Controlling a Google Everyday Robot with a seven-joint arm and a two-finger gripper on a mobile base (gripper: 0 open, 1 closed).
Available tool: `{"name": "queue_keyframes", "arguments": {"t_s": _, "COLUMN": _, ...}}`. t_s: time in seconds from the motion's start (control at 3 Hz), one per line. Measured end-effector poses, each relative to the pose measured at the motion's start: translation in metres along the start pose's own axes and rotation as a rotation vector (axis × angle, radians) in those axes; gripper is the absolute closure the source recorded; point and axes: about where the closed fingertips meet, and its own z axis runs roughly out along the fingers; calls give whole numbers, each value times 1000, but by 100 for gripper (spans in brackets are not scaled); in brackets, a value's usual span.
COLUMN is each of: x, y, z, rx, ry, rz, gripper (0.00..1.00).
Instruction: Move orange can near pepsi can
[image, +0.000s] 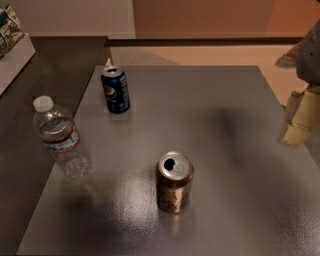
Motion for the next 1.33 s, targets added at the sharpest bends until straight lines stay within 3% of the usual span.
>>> {"name": "queue_keyframes", "arguments": {"t_s": 0.33, "x": -1, "y": 0, "z": -1, "rx": 2, "ry": -3, "rz": -3, "gripper": 0}}
{"name": "queue_keyframes", "arguments": {"t_s": 0.67, "x": -9, "y": 5, "z": 8, "rx": -24, "ry": -34, "rz": -75, "gripper": 0}}
{"name": "queue_keyframes", "arguments": {"t_s": 1.33, "x": -36, "y": 50, "z": 45, "rx": -136, "ry": -179, "rz": -239, "gripper": 0}}
